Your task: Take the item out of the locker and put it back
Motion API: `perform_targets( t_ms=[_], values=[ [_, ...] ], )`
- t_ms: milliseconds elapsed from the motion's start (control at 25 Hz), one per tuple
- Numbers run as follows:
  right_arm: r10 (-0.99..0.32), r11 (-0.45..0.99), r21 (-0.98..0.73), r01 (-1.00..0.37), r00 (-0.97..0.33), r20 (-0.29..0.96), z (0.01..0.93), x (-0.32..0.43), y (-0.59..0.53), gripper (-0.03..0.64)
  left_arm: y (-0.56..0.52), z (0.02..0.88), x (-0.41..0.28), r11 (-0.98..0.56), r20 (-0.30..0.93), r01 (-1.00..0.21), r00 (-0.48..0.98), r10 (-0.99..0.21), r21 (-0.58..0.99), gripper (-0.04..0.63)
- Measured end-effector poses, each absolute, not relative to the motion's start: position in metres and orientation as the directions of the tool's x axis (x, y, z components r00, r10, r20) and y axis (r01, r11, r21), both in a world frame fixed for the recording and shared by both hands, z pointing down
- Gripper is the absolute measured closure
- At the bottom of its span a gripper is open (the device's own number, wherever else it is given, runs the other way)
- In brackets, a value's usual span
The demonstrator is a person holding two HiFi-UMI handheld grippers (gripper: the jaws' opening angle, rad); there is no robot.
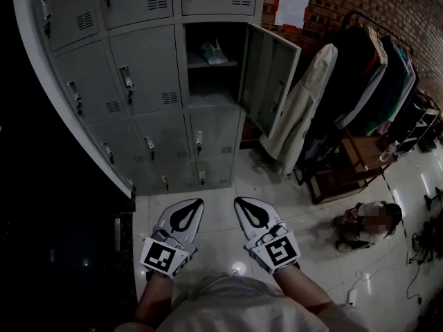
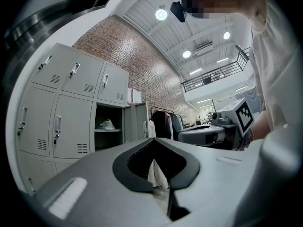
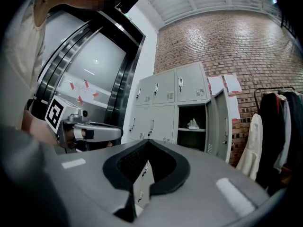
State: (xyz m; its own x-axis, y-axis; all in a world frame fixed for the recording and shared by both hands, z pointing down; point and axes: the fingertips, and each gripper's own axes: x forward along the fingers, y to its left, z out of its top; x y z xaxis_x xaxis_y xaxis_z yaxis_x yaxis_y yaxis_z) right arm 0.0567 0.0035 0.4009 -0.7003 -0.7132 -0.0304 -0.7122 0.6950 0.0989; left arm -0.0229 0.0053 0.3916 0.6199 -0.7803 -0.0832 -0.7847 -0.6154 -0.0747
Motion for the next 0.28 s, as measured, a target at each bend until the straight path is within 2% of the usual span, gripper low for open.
perform_targets(
  t_ms=[280],
  values=[
    [-0.709,0.699,0.102,-0.708,-0.704,-0.028,0.4029,0.0582,0.0056,0.617,0.0068,0.3923,-0.0203,-0.617,-0.085,-0.783,0.622,-0.778,-0.076,0.589]
  ],
)
